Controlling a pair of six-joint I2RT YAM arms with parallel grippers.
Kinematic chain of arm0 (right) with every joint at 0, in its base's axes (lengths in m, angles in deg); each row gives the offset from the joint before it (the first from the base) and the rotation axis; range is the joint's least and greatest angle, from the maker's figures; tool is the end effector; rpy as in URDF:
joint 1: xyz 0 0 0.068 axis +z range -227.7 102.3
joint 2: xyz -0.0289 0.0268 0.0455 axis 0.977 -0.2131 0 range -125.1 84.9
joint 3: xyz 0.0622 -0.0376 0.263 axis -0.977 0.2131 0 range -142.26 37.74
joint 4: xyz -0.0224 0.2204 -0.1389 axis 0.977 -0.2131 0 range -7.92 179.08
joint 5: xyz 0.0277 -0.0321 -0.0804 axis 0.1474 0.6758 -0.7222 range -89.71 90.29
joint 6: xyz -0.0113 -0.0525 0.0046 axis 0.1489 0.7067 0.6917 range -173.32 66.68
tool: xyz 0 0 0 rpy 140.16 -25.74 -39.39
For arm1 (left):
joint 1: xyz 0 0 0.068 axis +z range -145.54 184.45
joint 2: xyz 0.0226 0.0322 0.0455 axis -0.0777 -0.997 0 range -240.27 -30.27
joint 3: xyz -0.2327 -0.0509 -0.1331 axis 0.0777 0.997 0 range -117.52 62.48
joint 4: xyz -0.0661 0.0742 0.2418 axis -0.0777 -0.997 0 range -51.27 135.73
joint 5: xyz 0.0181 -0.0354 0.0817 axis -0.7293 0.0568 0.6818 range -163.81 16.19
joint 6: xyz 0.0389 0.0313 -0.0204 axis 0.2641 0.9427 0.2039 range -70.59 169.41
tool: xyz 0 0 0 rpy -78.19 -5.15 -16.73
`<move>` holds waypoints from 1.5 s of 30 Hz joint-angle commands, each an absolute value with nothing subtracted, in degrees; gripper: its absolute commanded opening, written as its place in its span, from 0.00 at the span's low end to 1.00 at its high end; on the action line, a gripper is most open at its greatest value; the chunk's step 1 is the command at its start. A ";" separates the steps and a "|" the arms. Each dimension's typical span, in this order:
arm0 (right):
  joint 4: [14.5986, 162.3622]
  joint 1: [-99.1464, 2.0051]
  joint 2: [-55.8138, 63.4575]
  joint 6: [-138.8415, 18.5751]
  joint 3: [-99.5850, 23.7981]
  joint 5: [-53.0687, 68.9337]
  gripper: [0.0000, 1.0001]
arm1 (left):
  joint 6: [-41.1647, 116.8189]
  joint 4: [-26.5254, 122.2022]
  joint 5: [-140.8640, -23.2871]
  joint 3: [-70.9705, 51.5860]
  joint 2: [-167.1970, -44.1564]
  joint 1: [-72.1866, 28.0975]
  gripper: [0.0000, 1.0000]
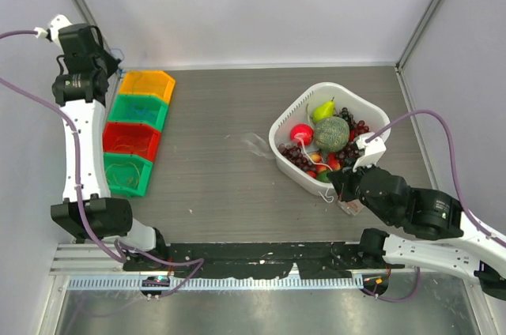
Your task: Untangle the cables
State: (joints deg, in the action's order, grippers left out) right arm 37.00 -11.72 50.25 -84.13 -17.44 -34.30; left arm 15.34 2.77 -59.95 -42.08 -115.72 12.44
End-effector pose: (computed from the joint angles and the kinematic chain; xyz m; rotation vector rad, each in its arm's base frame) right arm 0.0588 0.0825 0.3516 -0.2737 2.0239 0.4257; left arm 0.3059 0.0516 0.4697 -0.8518 1.7817 -0.0560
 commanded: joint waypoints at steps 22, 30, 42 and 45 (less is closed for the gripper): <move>57.87 -15.63 33.49 -67.30 -22.46 -15.74 0.01 | 14.43 28.50 -94.19 -41.33 -120.18 24.66 0.00; 62.62 -30.15 25.06 -66.33 -29.39 5.74 0.01 | 15.57 24.82 -92.45 -40.01 -122.38 26.25 0.00; 62.27 -30.24 18.64 -64.22 -35.74 5.13 0.01 | 19.26 27.01 -89.46 -33.50 -124.92 26.25 0.00; 61.74 -30.24 17.67 -63.87 -36.44 4.69 0.01 | 20.23 27.27 -89.72 -34.03 -126.94 26.16 0.00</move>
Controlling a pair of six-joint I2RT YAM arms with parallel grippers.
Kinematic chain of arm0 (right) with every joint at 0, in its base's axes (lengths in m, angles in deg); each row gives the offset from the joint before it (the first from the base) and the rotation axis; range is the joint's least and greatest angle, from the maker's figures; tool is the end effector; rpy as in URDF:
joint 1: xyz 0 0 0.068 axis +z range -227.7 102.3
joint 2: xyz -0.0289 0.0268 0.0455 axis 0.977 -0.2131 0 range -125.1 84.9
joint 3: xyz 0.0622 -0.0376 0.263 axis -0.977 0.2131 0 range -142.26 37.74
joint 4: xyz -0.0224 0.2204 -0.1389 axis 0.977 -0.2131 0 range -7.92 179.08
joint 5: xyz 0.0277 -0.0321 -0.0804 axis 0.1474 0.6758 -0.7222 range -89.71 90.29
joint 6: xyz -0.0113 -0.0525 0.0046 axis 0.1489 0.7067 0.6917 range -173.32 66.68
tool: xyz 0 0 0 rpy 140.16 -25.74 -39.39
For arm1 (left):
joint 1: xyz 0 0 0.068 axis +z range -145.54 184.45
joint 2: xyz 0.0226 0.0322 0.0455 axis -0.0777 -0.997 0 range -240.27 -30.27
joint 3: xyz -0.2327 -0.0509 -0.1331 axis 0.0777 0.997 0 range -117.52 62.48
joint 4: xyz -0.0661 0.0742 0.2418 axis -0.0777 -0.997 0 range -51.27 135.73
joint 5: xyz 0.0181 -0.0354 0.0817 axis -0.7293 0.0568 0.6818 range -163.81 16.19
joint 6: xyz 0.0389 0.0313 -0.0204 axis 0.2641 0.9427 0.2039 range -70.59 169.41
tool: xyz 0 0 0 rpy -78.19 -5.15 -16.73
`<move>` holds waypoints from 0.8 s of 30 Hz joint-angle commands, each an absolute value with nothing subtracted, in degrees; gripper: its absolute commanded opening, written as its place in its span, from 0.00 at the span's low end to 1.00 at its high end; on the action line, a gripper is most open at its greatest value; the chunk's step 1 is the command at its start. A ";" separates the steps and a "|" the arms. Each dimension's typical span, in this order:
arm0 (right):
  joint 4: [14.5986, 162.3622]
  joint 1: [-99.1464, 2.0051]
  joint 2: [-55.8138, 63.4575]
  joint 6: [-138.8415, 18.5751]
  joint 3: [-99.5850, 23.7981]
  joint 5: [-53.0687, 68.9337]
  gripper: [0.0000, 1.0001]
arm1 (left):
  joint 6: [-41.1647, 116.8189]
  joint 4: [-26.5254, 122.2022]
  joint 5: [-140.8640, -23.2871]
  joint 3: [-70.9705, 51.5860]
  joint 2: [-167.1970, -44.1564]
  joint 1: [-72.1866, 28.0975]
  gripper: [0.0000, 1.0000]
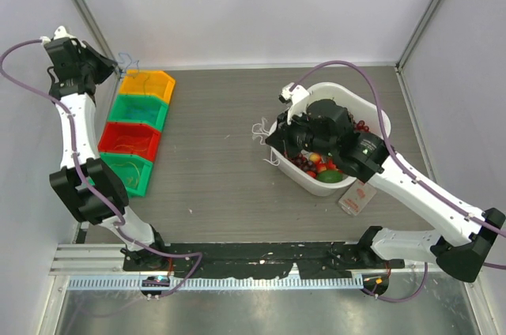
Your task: Untangle the cables
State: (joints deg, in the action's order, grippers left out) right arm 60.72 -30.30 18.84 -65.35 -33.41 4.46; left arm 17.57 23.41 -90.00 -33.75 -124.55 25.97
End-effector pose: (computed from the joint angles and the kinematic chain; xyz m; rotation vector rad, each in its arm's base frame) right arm 0.1687 0.1875 0.3930 -0.6703 1.9404 0.7347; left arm 0.3608 0.1316 0.4074 -0.6930 1.8029 -0.3923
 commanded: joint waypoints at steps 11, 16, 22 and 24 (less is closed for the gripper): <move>62.27 -30.41 14.85 -63.86 -36.97 4.16 0.01 | 22.34 26.31 -84.28 -29.73 -126.42 26.16 0.00; 62.36 -30.33 13.98 -63.78 -37.41 4.16 0.01 | 20.06 28.58 -81.99 -23.24 -125.64 26.16 0.00; 62.36 -30.41 13.62 -64.30 -37.32 4.68 0.01 | 17.15 32.03 -75.23 -16.19 -125.10 26.16 0.00; 62.36 -30.41 13.71 -64.39 -37.23 4.77 0.01 | 17.50 28.00 -72.34 -18.54 -127.38 26.16 0.01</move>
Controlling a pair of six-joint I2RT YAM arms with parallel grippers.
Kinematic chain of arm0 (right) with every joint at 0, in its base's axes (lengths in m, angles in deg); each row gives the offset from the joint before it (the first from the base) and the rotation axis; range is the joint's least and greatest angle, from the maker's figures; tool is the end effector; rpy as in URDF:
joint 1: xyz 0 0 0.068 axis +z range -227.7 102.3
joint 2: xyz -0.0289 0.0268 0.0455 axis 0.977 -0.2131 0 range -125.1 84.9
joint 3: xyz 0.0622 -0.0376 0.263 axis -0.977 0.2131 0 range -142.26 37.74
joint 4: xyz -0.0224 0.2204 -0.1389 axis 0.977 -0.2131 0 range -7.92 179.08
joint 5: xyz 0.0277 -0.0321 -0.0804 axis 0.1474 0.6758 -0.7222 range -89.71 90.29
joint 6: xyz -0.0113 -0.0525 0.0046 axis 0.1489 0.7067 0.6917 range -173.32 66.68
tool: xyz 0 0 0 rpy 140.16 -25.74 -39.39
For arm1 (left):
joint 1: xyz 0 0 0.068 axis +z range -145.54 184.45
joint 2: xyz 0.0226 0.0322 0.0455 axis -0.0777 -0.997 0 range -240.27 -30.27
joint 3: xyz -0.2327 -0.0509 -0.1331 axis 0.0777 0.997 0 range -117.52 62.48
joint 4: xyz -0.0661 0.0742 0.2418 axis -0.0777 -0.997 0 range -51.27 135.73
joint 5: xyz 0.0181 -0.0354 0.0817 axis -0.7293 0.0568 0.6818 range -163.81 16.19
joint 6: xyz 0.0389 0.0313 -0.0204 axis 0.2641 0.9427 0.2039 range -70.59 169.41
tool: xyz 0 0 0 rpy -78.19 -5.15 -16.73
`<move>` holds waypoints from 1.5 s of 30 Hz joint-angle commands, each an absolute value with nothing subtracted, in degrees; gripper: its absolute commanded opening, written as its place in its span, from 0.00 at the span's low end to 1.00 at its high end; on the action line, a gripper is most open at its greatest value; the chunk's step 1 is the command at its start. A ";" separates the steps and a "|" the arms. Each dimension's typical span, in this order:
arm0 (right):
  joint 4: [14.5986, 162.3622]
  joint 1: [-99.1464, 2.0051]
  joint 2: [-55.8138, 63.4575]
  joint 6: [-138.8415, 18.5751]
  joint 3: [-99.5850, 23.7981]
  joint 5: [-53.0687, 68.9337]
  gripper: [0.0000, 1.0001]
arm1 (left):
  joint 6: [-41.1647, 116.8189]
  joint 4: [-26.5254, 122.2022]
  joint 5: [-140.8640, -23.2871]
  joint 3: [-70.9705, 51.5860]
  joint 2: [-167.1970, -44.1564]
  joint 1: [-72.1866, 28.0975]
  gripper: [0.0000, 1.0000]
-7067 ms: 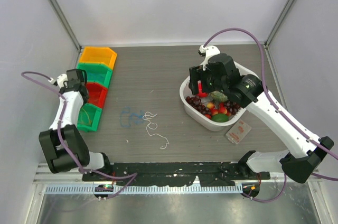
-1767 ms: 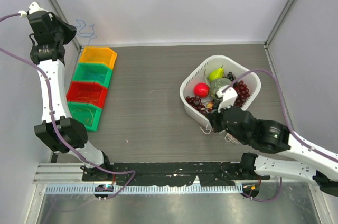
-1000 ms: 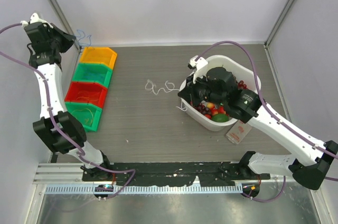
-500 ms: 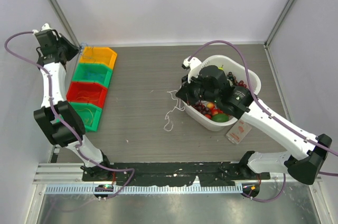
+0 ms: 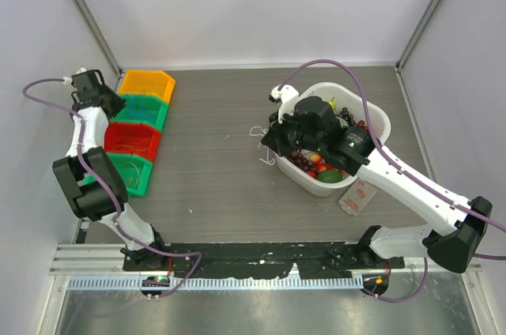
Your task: Untangle the cables
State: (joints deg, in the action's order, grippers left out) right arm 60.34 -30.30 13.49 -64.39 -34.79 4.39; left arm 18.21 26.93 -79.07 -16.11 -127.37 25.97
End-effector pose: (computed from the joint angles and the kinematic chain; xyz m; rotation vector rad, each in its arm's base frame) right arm 0.1853 0.2055 0.3777 -0.7067 2.0062 0.6951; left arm 0.3649 0.1404 0.2883 -0.9426 2.0166 -0.1947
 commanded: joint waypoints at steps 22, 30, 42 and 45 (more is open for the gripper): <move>62.09 -31.38 13.45 -70.81 -39.86 12.32 0.01 | 15.91 24.16 -92.58 -9.53 -106.41 6.42 0.71; 61.04 -34.10 12.83 -71.69 -43.56 23.21 0.01 | 9.87 42.99 -113.25 1.38 -95.49 -6.61 0.70; 67.19 -35.77 15.38 -77.66 -40.13 33.51 0.01 | -0.41 53.89 -126.10 4.55 -95.13 -17.34 0.69; 67.54 -35.95 15.56 -77.84 -39.52 33.86 0.01 | -4.72 56.98 -127.78 5.43 -94.87 -17.61 0.67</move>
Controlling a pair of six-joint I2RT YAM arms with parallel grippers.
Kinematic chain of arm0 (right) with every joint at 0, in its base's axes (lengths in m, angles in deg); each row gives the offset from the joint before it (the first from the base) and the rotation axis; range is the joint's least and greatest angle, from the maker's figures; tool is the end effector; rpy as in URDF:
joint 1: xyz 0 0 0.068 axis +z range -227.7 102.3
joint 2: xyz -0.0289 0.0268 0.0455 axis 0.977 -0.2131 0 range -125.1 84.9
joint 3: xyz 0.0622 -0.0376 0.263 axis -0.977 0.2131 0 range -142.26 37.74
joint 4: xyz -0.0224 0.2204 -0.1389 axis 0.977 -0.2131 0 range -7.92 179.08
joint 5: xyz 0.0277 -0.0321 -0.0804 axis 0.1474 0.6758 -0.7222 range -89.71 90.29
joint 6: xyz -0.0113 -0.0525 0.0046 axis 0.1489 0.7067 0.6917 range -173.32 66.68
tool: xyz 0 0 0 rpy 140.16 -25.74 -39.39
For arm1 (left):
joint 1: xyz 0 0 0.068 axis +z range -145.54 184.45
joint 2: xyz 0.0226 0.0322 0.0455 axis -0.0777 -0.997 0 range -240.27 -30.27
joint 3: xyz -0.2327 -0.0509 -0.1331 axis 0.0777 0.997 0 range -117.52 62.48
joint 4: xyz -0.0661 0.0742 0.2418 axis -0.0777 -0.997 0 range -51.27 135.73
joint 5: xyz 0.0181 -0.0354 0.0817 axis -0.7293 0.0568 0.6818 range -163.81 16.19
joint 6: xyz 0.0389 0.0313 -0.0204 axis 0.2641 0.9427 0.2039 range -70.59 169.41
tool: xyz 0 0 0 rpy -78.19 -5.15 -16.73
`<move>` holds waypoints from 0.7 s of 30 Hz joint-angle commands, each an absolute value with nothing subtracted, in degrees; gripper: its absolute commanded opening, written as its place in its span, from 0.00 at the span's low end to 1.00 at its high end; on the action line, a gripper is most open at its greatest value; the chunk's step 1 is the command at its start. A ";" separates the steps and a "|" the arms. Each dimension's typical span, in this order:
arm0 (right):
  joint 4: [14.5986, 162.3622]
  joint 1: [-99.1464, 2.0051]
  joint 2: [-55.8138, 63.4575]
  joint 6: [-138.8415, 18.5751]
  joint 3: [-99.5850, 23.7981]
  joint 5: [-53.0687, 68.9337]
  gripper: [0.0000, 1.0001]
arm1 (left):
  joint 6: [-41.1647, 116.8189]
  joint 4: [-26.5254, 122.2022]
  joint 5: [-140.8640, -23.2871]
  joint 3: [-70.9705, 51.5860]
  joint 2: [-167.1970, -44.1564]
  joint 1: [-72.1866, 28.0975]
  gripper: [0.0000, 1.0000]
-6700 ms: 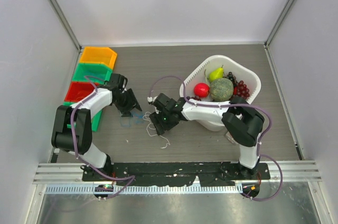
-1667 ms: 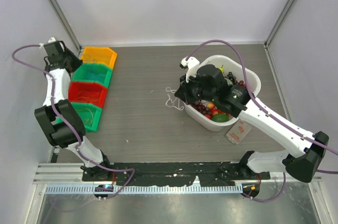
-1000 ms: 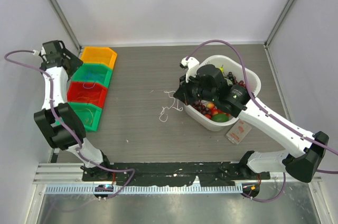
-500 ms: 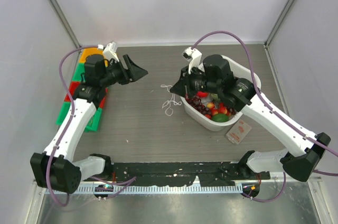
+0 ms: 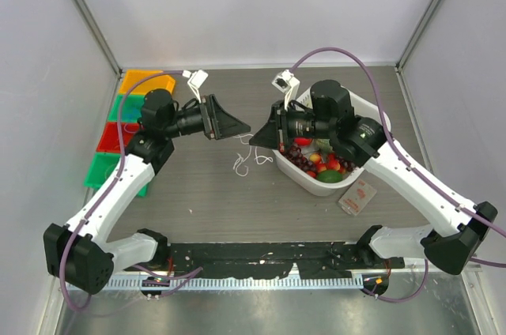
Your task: Untangle the cables
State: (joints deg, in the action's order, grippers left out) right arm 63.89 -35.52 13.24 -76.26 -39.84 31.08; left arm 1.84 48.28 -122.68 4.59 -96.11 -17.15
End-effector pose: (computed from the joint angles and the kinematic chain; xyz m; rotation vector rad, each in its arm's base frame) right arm 0.1901 0.1970 0.4145 -0.7313 1.9378 1.2481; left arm 0.2317 -0.1206 0.3707 0.3138 1.8793 -1.5677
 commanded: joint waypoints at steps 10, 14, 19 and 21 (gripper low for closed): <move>67.72 -36.48 15.56 -78.63 -39.60 34.21 0.01 | 0.09 45.92 -127.52 6.23 -88.72 -17.69 0.61; 68.33 -36.48 15.21 -79.42 -39.78 34.92 0.01 | 0.63 44.15 -127.69 5.79 -88.80 -18.13 0.56; 68.51 -36.48 15.20 -79.86 -40.39 34.83 0.01 | 2.82 40.82 -127.60 5.18 -88.98 -19.19 0.52; 68.60 -36.48 14.94 -80.04 -40.65 34.74 0.01 | 5.19 38.10 -126.90 4.21 -89.42 -19.62 0.49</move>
State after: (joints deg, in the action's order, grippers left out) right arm 65.48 -36.20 14.03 -79.16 -39.12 33.68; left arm 0.92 42.75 -126.35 6.88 -89.03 -18.72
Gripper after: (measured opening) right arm 0.030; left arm 0.512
